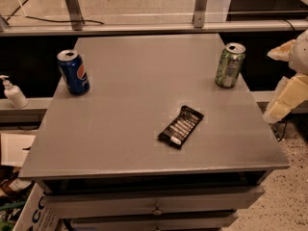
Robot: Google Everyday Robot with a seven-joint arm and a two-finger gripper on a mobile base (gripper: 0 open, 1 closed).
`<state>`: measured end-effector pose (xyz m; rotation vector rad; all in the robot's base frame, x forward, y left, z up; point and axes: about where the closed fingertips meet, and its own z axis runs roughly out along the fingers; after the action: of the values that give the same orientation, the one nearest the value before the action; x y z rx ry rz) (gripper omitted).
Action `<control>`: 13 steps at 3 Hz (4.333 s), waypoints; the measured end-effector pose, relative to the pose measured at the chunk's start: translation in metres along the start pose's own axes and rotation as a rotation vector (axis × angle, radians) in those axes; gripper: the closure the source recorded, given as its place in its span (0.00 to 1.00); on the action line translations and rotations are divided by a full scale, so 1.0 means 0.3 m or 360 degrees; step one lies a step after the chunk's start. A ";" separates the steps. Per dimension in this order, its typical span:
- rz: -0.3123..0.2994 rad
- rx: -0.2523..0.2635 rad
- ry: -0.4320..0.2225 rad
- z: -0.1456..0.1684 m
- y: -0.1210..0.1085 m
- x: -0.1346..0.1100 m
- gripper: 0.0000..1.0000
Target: Move green can near pepsi can
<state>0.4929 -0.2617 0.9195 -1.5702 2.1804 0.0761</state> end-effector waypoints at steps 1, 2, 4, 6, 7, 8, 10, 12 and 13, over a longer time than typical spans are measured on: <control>0.0144 -0.0003 -0.0122 0.069 -0.104 0.078 0.00; 0.0282 0.0006 -0.0275 0.117 -0.207 0.131 0.00; 0.0478 -0.0024 -0.0651 0.199 -0.342 0.135 0.00; 0.0507 -0.0101 -0.0885 0.288 -0.360 0.022 0.00; 0.0504 -0.0151 -0.0981 0.354 -0.367 -0.068 0.00; 0.0505 -0.0166 -0.1014 0.379 -0.374 -0.103 0.00; 0.0436 -0.0144 -0.1081 0.341 -0.397 -0.168 0.32; 0.0398 -0.0149 -0.1096 0.307 -0.396 -0.208 0.78; 0.0337 -0.0215 -0.1155 0.280 -0.339 -0.321 0.99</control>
Offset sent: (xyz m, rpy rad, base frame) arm 0.0957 -0.0775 -0.0427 0.3726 -0.0354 -0.2076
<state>0.6369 -0.1867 0.9031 -1.1164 1.7575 0.7483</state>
